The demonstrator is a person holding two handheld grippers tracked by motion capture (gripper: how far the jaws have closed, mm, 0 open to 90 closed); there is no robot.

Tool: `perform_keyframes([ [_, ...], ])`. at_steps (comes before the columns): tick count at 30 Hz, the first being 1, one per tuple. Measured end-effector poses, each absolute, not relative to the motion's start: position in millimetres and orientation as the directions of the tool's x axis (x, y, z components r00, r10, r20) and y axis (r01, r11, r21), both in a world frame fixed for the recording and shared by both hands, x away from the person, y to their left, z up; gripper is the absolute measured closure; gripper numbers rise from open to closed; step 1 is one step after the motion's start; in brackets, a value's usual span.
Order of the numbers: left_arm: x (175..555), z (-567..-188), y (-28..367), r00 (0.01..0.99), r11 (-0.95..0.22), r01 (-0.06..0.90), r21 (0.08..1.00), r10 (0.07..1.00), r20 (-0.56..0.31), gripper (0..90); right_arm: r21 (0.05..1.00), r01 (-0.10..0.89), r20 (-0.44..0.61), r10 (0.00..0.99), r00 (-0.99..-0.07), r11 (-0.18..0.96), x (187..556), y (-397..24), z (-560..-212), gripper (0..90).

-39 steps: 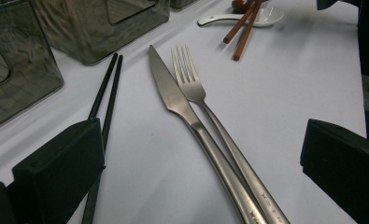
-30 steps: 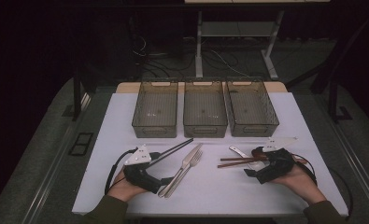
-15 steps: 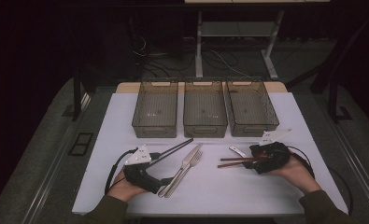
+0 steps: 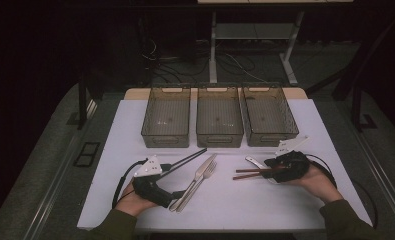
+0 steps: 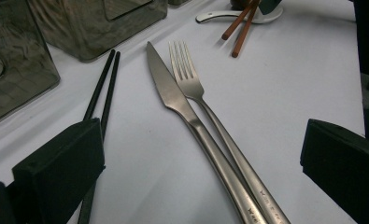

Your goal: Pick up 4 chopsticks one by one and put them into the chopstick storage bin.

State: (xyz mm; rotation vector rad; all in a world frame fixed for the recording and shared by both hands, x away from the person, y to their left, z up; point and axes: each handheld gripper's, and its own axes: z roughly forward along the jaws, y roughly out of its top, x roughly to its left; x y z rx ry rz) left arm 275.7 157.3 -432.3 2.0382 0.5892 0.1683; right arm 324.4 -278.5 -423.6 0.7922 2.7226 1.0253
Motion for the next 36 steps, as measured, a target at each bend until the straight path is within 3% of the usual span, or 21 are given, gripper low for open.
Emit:
perform_keyframes([
  [10,275.4,-432.3,157.2,0.874,-0.413,0.337,0.846,0.472,-0.118,0.0,0.618,0.434,0.054,0.516,-0.855,0.655,325.3,-283.6,-426.3,62.5],
  [36,275.4,-432.7,156.7,0.875,-0.417,0.335,0.845,0.470,-0.115,0.0,0.606,0.409,0.048,0.481,-0.875,0.683,324.6,-284.1,-427.6,71.2],
])
